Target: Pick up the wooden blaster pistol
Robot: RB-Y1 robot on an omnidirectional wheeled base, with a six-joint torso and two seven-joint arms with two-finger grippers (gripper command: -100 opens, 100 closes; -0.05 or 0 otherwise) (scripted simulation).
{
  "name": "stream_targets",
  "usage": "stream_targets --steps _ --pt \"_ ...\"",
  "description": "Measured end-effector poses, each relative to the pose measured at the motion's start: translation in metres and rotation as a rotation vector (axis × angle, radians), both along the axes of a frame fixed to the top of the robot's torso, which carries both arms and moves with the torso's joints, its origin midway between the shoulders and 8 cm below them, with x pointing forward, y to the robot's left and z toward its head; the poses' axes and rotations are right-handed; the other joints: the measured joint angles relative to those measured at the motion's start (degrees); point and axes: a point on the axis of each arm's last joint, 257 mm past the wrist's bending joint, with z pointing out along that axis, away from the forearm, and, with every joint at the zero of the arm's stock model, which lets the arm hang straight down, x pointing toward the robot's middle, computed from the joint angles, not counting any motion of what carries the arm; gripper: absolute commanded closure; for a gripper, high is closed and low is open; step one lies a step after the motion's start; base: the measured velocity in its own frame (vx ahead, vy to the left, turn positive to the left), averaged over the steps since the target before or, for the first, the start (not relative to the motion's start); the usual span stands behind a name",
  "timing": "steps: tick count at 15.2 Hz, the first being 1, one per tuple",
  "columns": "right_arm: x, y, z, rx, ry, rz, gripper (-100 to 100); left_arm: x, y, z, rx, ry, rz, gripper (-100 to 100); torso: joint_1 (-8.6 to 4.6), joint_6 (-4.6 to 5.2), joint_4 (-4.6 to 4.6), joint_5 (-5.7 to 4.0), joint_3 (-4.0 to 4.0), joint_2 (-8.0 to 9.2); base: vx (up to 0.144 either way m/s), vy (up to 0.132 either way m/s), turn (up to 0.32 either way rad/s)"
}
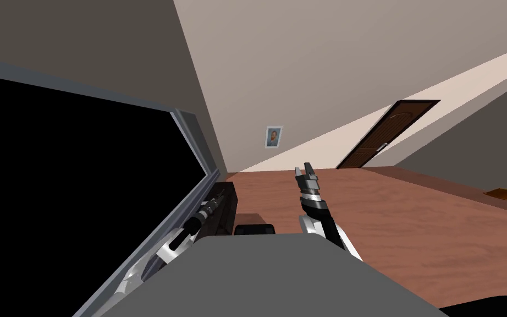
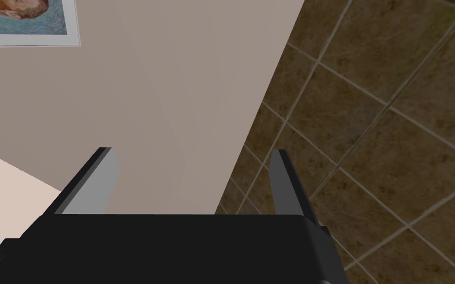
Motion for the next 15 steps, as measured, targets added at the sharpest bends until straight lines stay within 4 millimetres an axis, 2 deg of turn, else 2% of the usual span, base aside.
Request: stream_targets --steps 4,6,9,15 --pt "0.000 0.000 0.000 0.000 0.000 0.000 0 -0.020 0.029 -0.039 0.113 0.106 -0.001 -100 -0.03 0.01 -0.01 -0.01 -0.03 -0.05 0.032 0.007 -0.053" --pt "0.000 0.000 0.000 0.000 0.000 0.000 0 -0.039 0.037 -0.056 0.168 0.160 -0.002 -100 -0.05 0.00 -0.01 -0.01 -0.04 -0.08 0.035 0.006 -0.013" --pt "0.000 0.000 0.000 0.000 0.000 0.000 0 -0.047 0.054 -0.070 0.218 0.205 -0.005 -100 -0.09 0.01 -0.01 -0.03 -0.04 -0.08 0.036 -0.006 -0.045" --pt "0.000 0.000 0.000 0.000 0.000 0.000 0 -0.078 0.087 -0.104 0.327 0.313 -0.012 -100 -0.12 0.01 -0.03 -0.03 -0.09 -0.16 0.054 -0.007 -0.052"
